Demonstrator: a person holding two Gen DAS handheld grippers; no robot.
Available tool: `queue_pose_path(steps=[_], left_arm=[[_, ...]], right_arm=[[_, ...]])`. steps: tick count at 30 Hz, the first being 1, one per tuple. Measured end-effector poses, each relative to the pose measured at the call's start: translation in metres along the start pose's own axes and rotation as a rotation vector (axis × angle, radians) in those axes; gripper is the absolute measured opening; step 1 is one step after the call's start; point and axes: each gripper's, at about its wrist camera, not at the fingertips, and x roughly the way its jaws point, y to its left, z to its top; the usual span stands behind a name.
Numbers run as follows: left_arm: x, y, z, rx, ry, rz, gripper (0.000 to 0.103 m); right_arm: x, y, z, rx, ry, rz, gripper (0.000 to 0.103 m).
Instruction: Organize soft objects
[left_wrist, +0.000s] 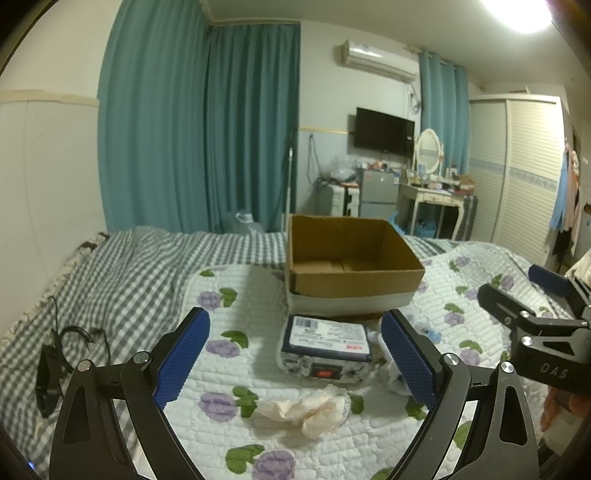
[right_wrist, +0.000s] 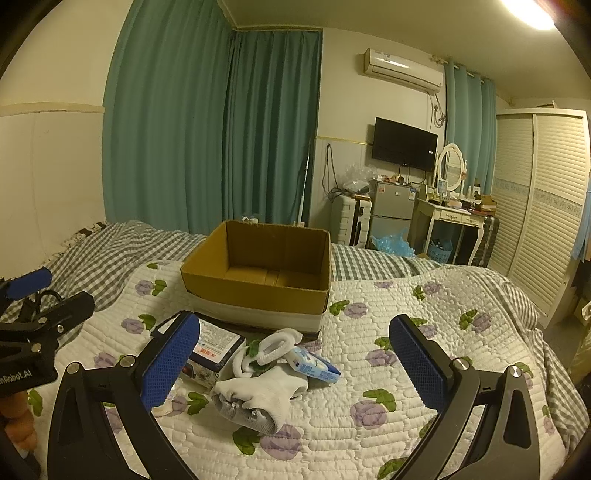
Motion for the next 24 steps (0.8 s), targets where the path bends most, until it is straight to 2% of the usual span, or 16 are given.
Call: queue_pose_path(steps=[6,11,14,17,19,22,24], left_arm=[[-0.012,0.012,0.003,-0.02,-0.015,0.016,0.096],[0.011,0.013,-0.02,-0.021,0.093,0.022,0.096],[0.03,0.004,-0.04,-0.01,0.179,-0.018,0.095],[0.049,-0.004,-0.059,0.017,0.246,-0.03,0.095],[0.061,-0.004,-0.069,0.038,0.294,0.001,0.095],[0.074,0.003,-0.078,-0.002,0.345,-0.026,0.092],[0.079,0.004,-0.08,-0.015,0.358,-0.02,0.092]], right_arm=[[0.001,-0.004,-0.002,-0.007,0.043,0.018,0.103],[0.029,0.003,-0.028,-0.014,0.164,0.051,0.103],[0.048,0.014,-0.047,-0.054,0.233,0.056,0.103],[0.059,0.021,-0.058,-0.054,0.264,0.07,0.1],[0.066,0.024,-0.062,-0.061,0.275,0.082,0.1],[0.083,0.028,-0.069,-0.047,0.307,0.098,0.098],[0.095,0.026,-0.074,-0.017,0.333,0.118,0.093]])
